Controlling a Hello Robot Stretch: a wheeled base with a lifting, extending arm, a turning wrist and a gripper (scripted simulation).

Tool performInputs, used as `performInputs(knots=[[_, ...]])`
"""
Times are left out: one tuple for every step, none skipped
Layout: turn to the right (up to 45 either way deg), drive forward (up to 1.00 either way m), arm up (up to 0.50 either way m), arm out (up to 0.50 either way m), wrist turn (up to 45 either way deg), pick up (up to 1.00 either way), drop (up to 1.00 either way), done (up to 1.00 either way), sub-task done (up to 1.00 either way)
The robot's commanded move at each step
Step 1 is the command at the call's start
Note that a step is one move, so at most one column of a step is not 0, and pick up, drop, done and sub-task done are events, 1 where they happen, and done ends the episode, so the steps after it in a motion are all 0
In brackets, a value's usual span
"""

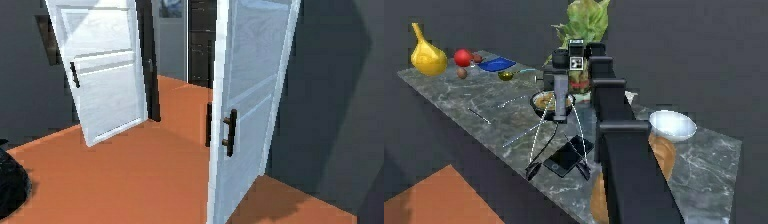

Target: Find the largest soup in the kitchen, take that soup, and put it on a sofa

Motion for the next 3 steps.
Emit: performInputs(knots=[[0.0,0.00,0.00,0.00,45.0,0.00,0.00,0.00,0.00],[0.0,0.00,0.00,0.00,45.0,0.00,0.00,0.00,0.00],[0.0,0.00,0.00,0.00,45.0,0.00,0.00,0.00,0.00]])
